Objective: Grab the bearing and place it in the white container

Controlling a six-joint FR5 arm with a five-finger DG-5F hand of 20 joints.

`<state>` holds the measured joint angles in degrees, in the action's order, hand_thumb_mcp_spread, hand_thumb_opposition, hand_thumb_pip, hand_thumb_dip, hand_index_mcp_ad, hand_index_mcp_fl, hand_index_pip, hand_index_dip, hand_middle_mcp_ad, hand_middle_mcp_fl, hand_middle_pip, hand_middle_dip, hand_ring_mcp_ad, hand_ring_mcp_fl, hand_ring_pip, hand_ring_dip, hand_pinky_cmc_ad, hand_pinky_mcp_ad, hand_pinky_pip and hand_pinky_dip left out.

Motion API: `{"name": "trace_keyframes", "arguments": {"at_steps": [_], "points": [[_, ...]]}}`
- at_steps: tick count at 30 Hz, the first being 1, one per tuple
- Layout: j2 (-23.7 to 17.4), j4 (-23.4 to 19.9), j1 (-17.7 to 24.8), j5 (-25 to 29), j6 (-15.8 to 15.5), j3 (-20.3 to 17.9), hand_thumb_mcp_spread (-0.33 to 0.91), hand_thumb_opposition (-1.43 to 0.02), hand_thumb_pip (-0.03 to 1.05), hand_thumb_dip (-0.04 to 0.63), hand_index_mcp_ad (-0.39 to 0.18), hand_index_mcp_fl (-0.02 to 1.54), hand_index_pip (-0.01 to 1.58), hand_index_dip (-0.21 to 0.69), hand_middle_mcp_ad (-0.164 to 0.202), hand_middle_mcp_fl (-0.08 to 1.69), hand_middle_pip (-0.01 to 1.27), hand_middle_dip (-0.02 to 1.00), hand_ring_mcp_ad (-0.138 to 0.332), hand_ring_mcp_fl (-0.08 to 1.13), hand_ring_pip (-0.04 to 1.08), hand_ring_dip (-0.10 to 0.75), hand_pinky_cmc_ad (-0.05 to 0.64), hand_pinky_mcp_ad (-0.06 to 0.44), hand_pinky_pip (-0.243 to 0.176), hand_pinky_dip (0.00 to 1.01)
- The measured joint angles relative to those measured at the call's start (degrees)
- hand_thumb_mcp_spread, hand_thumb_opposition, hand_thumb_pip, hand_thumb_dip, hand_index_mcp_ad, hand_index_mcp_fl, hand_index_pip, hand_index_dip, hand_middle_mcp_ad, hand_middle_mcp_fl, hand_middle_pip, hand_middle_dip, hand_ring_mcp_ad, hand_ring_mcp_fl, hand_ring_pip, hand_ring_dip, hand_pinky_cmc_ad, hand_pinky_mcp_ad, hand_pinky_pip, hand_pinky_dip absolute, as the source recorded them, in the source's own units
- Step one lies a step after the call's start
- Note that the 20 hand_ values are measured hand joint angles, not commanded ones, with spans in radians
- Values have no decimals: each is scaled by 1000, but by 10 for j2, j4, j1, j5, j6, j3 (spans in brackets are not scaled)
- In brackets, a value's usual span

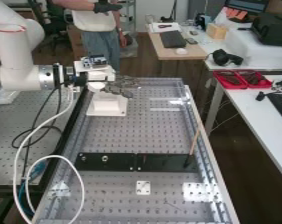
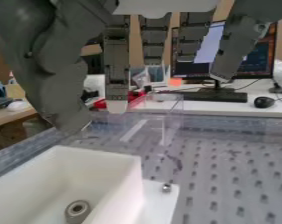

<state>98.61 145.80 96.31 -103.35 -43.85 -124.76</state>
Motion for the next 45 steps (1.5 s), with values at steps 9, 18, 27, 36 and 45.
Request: {"name": "trace_keyframes", "arguments": {"at_steps": [9, 18, 27, 36, 45], "points": [[-6, -12, -72, 21, 4, 36, 236, -803, 749, 267, -87, 19, 1279, 0, 70, 3, 119, 157, 147, -2, 75, 72, 391, 295, -106, 440], [3, -14, -81, 58, 12, 74, 236, -803, 731, 237, -87, 24, 1178, -10, 70, 3, 119, 157, 143, -2, 75, 72, 391, 291, -106, 445], [10, 5, -81, 125, 26, 136, 236, -803, 731, 237, -87, 24, 1066, -24, 70, 3, 119, 157, 147, -2, 75, 72, 393, 291, -106, 457], [31, 16, -87, 169, 45, 174, 236, -803, 696, 237, -87, 24, 1000, -33, 72, 2, 119, 157, 147, -2, 75, 72, 393, 295, -106, 457], [43, 20, -91, 174, 58, 187, 236, -803, 696, 237, -87, 19, 986, -33, 68, 0, 119, 157, 147, -2, 75, 72, 393, 295, -106, 457]]}}
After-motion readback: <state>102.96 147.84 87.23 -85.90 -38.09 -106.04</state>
